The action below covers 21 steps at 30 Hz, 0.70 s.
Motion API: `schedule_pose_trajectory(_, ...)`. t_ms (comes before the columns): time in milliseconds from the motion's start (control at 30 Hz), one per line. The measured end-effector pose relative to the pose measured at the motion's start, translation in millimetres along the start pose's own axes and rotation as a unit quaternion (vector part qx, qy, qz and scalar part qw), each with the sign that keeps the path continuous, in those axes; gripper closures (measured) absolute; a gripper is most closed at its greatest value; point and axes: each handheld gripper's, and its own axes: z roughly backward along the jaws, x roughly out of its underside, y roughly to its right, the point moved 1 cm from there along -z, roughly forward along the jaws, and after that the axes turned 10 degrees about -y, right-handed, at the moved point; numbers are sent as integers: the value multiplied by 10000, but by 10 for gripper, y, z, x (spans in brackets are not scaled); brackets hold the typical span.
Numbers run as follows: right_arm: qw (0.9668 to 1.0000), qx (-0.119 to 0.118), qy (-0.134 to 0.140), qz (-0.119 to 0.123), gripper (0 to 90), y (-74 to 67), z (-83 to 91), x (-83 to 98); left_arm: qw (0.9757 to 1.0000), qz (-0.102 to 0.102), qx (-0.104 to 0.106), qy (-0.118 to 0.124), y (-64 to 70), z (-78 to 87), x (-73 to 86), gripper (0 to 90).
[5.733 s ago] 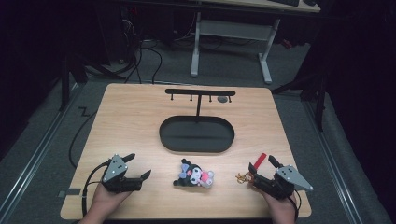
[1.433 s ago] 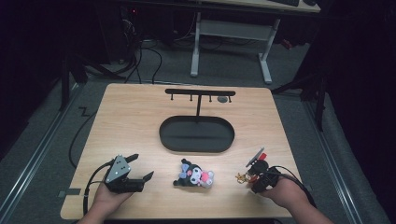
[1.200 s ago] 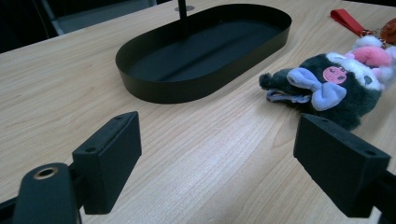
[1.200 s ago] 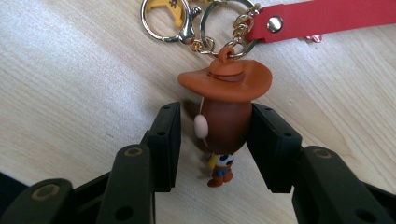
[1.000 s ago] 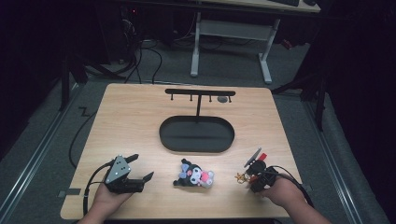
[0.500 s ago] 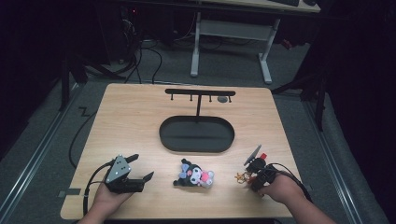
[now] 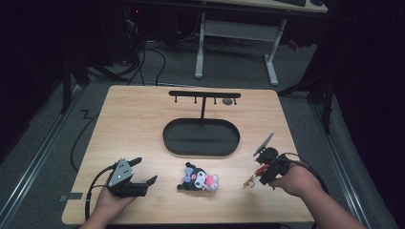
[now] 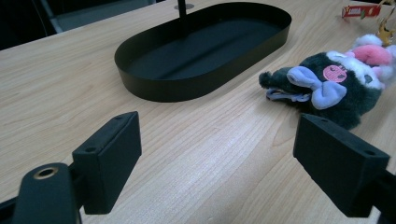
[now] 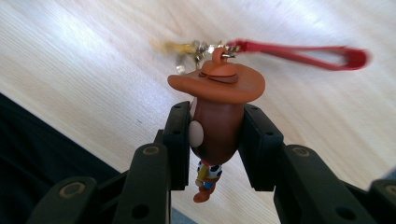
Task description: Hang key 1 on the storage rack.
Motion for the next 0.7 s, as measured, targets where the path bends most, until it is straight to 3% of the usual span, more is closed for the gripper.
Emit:
schedule_pose_trajectory(33,10000,0,0,0,666,0,0,0,10000,0,0,0,0,0,0,157)
schedule_pose_trajectory(67,10000,-11,57,-61,666,21,148,1,10000,-5,2,1,0,0,0,156)
schedule_pose_trajectory(100,10000,-11,57,-61,666,21,148,1,10000,-5,2,1,0,0,0,157)
schedule_pose_trajectory(133,9999,-64,109,-104,666,48,282,-1,10000,-2,1,4,-1,1,0,157)
schedule_pose_trajectory(200,9999,-57,143,-70,666,62,329,-4,10000,8,-6,26,-1,0,0,156)
schedule_pose_trajectory(233,9998,-77,173,-110,666,84,466,-13,10000,11,-6,30,-4,2,-1,157)
schedule_pose_trajectory(433,9997,-91,214,-71,666,104,743,-82,10000,0,6,30,-2,1,-2,157)
schedule_pose_trajectory(667,9996,-176,201,-99,667,108,924,-184,10000,-1,-8,41,-5,7,-1,157)
schedule_pose_trajectory(700,9997,-159,208,-11,667,116,972,-224,10000,1,-8,42,-6,10,-1,157)
